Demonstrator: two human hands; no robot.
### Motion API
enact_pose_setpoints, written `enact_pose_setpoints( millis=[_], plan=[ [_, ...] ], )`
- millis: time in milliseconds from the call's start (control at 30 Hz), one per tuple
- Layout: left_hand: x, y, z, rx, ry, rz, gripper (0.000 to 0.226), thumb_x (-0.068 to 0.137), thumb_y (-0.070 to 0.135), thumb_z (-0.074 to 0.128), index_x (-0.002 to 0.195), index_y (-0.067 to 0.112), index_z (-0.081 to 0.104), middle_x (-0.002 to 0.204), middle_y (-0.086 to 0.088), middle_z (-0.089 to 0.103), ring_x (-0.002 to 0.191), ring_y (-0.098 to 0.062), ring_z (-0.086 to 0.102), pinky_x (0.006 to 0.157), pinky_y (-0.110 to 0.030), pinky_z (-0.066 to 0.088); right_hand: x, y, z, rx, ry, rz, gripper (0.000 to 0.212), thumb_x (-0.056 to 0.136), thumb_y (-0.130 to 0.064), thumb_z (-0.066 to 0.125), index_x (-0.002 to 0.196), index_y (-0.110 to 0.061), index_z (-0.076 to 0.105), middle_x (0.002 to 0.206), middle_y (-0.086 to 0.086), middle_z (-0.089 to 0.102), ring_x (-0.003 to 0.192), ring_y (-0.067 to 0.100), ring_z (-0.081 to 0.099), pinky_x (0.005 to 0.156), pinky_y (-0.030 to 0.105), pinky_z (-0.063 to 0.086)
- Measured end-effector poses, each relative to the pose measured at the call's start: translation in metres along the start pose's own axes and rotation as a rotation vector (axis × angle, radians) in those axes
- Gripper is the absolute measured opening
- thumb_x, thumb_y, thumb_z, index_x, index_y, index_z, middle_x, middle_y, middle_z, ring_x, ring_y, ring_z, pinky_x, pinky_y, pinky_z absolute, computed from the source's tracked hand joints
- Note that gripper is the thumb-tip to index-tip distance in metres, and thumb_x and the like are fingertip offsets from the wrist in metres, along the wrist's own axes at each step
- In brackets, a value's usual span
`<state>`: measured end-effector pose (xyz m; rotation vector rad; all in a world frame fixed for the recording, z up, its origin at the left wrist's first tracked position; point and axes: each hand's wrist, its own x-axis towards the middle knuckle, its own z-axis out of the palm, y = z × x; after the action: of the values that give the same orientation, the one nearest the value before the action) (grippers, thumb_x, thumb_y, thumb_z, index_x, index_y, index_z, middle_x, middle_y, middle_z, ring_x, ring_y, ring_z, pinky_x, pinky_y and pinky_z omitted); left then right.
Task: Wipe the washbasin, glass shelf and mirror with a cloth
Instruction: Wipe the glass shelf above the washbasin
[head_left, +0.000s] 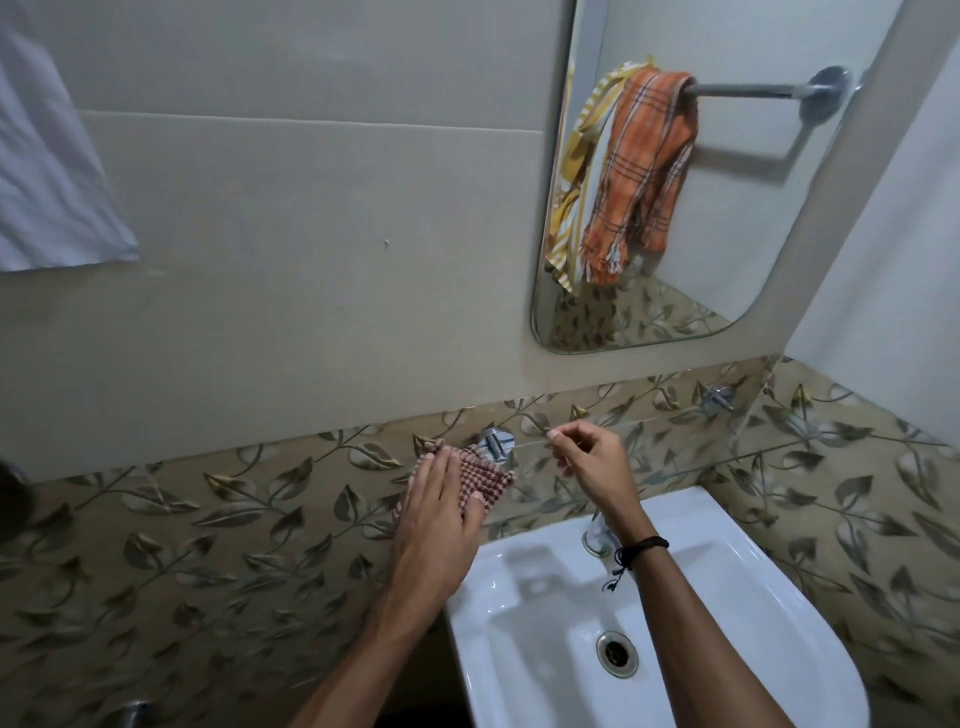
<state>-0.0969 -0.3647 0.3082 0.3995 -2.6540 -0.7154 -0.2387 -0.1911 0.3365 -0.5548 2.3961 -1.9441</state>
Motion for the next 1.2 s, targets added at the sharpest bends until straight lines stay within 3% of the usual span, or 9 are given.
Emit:
enact_pose_setpoints(
  millis=[133, 333, 433, 567, 667, 733, 867, 933, 1200],
  plan=[
    [-0.007, 0.005, 0.02, -0.487, 0.288, -0.167, 0.061, 0.097, 0.035, 0.041, 0.156, 0.018, 0.034, 0.16, 0.021, 0.016, 0.148, 0.004, 0.008, 0.123, -0.026, 0.01, 0.0, 0.007, 0.005, -0.06, 0.039, -0.008, 0.014, 0.095, -0.024, 0.067, 0.083, -0.016, 0.07, 0.066, -0.001, 0.067, 0.058, 0.012, 0.059, 0.058, 0.033, 0.05],
    [-0.015, 0.019, 0.021, -1.363, 0.426, -0.487, 0.064, 0.096, -0.004, 0.053, 0.15, 0.029, 0.043, 0.153, 0.013, 0.046, 0.137, -0.01, 0.047, 0.118, -0.043, 0.036, 0.0, 0.014, 0.009, -0.131, 0.112, -0.044, 0.016, 0.091, -0.034, 0.068, 0.08, -0.024, 0.07, 0.067, -0.007, 0.067, 0.062, 0.011, 0.061, 0.064, 0.036, 0.052],
    [-0.02, 0.02, 0.026, -1.627, 0.433, -0.618, 0.047, 0.093, 0.014, 0.062, 0.139, 0.021, 0.056, 0.142, -0.007, 0.058, 0.131, -0.024, 0.055, 0.115, -0.047, 0.038, 0.0, 0.015, 0.01, -0.143, 0.123, -0.041, 0.016, 0.091, -0.033, 0.068, 0.079, -0.023, 0.07, 0.067, -0.005, 0.068, 0.063, 0.012, 0.061, 0.064, 0.037, 0.054],
    [-0.018, 0.024, 0.03, -2.14, 0.341, -0.656, 0.084, 0.051, 0.04, 0.094, 0.124, 0.008, 0.069, 0.128, -0.01, 0.068, 0.12, -0.025, 0.064, 0.102, -0.044, 0.049, 0.0, 0.015, 0.01, -0.201, 0.137, -0.053, 0.015, 0.092, -0.032, 0.069, 0.08, -0.023, 0.07, 0.071, -0.006, 0.069, 0.067, 0.013, 0.065, 0.066, 0.035, 0.056],
    [-0.016, 0.022, 0.028, -2.242, 0.246, -0.639, 0.044, 0.096, 0.04, 0.054, 0.129, 0.011, 0.063, 0.134, -0.008, 0.065, 0.119, -0.024, 0.064, 0.096, -0.046, 0.051, -0.003, 0.013, 0.01, -0.274, 0.148, -0.075, 0.013, 0.093, -0.032, 0.069, 0.082, -0.025, 0.071, 0.075, -0.008, 0.07, 0.073, 0.009, 0.067, 0.067, 0.03, 0.057],
    [-0.009, 0.014, 0.031, -2.332, 0.146, -0.692, 0.043, 0.101, 0.034, 0.042, 0.126, 0.008, 0.064, 0.139, -0.01, 0.061, 0.123, -0.028, 0.061, 0.098, -0.053, 0.048, -0.005, 0.012, 0.011, -0.298, 0.155, -0.077, 0.012, 0.093, -0.032, 0.068, 0.083, -0.025, 0.071, 0.075, -0.01, 0.069, 0.073, 0.007, 0.066, 0.065, 0.025, 0.054],
    [-0.005, 0.011, 0.026, -2.373, -0.019, -0.613, 0.042, 0.084, 0.027, 0.065, 0.12, 0.005, 0.07, 0.141, -0.014, 0.058, 0.128, -0.034, 0.057, 0.1, -0.057, 0.045, -0.006, 0.008, 0.012, -0.32, 0.153, -0.077, 0.012, 0.093, -0.031, 0.068, 0.083, -0.026, 0.07, 0.075, -0.011, 0.069, 0.072, 0.004, 0.065, 0.062, 0.017, 0.046],
    [-0.01, 0.006, 0.025, -2.384, -0.081, -0.563, 0.062, 0.066, 0.017, 0.086, 0.124, 0.003, 0.069, 0.141, -0.016, 0.058, 0.128, -0.037, 0.057, 0.105, -0.054, 0.046, -0.006, 0.009, 0.011, -0.321, 0.146, -0.074, 0.011, 0.093, -0.032, 0.068, 0.083, -0.027, 0.07, 0.076, -0.011, 0.069, 0.073, 0.004, 0.065, 0.063, 0.018, 0.048],
    [-0.008, -0.001, 0.034, -2.403, -0.223, -0.577, 0.065, 0.072, 0.019, 0.08, 0.132, 0.002, 0.062, 0.144, -0.016, 0.055, 0.125, -0.037, 0.059, 0.1, -0.052, 0.051, -0.007, 0.01, 0.014, -0.364, 0.165, -0.068, 0.009, 0.092, -0.031, 0.07, 0.086, -0.024, 0.073, 0.078, -0.014, 0.069, 0.076, 0.002, 0.064, 0.063, 0.015, 0.045]
  ],
)
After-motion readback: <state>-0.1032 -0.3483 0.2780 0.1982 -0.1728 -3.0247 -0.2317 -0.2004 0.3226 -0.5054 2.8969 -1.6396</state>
